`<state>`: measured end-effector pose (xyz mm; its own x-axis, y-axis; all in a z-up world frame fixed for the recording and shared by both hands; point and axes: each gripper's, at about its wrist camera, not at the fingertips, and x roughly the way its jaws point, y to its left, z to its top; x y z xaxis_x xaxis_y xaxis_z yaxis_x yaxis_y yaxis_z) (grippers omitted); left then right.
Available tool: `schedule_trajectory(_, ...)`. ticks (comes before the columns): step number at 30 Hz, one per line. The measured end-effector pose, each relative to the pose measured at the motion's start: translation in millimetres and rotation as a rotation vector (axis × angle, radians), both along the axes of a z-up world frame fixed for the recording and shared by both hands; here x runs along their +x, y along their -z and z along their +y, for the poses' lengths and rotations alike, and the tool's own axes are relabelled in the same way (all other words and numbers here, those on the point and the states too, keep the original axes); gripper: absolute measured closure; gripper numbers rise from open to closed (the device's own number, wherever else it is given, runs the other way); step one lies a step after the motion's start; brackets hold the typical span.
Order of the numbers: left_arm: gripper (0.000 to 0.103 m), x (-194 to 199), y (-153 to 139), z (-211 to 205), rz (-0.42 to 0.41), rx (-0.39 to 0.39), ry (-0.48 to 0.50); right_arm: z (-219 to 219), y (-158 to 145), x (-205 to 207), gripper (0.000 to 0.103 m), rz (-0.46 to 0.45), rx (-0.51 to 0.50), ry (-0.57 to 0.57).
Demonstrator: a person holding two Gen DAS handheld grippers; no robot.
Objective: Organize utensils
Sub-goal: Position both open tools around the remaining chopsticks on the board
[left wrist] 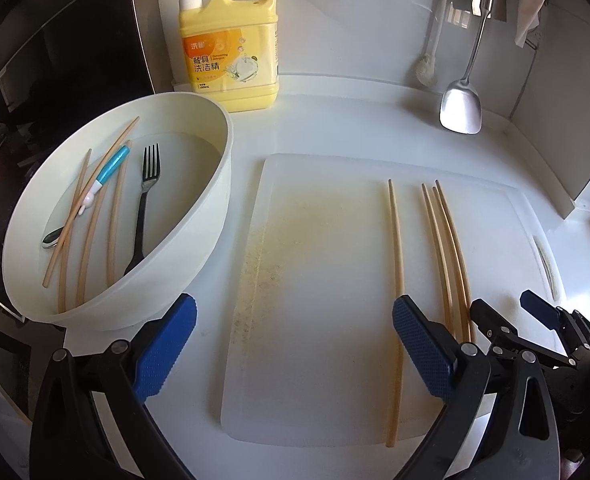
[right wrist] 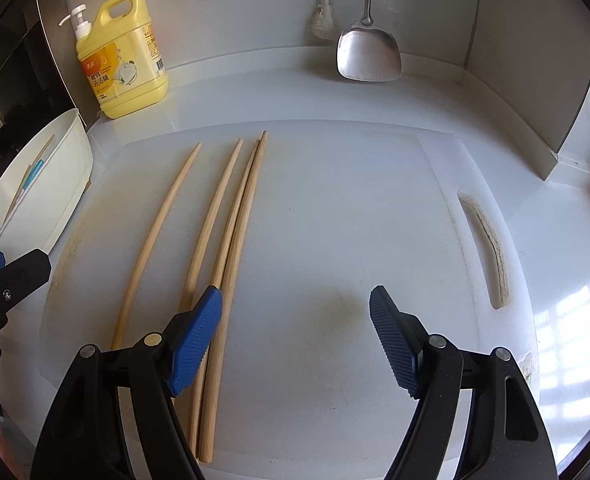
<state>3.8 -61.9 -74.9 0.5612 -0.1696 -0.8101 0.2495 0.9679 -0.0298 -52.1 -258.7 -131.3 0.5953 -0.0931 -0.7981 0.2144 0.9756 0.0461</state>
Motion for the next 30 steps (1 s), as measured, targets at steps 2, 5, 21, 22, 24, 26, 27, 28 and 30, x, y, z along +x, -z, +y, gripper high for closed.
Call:
schedule_trajectory(2,0.006,1,0,0,0.003,0.0,0.0,2,1,0,0.03,-0.001,-0.012,-0.007)
schedule_trajectory(5,0.006,0,1,0,0.007,0.0,-0.001,6,1,0,0.03,0.005,-0.037,-0.017)
schedule_trajectory(21,0.006,3,9,-18,-0.012,-0.003,0.016,2,5,7,0.031,-0.032,-0.1,-0.026)
schedule_trajectory(22,0.006,3,10,-21,-0.015,-0.002,0.02,-1,5,7,0.031,-0.035,-0.1,-0.022)
schedule_trajectory(24,0.006,5,12,-27,-0.015,-0.005,0.03,-7,6,7,0.031,-0.039,-0.092,-0.016)
schedule_trajectory(26,0.006,7,14,-32,-0.016,-0.004,0.037,-12,6,6,0.031,-0.041,-0.088,-0.008)
schedule_trajectory(27,0.006,8,16,-35,-0.015,-0.003,0.041,-14,6,6,0.031,-0.042,-0.09,-0.006)
schedule_trajectory(28,0.006,9,18,-37,-0.014,-0.001,0.045,-16,6,5,0.031,-0.043,-0.093,-0.006)
schedule_trajectory(30,0.006,11,21,-42,-0.016,0.012,0.044,-19,6,5,0.031,-0.046,-0.097,0.0)
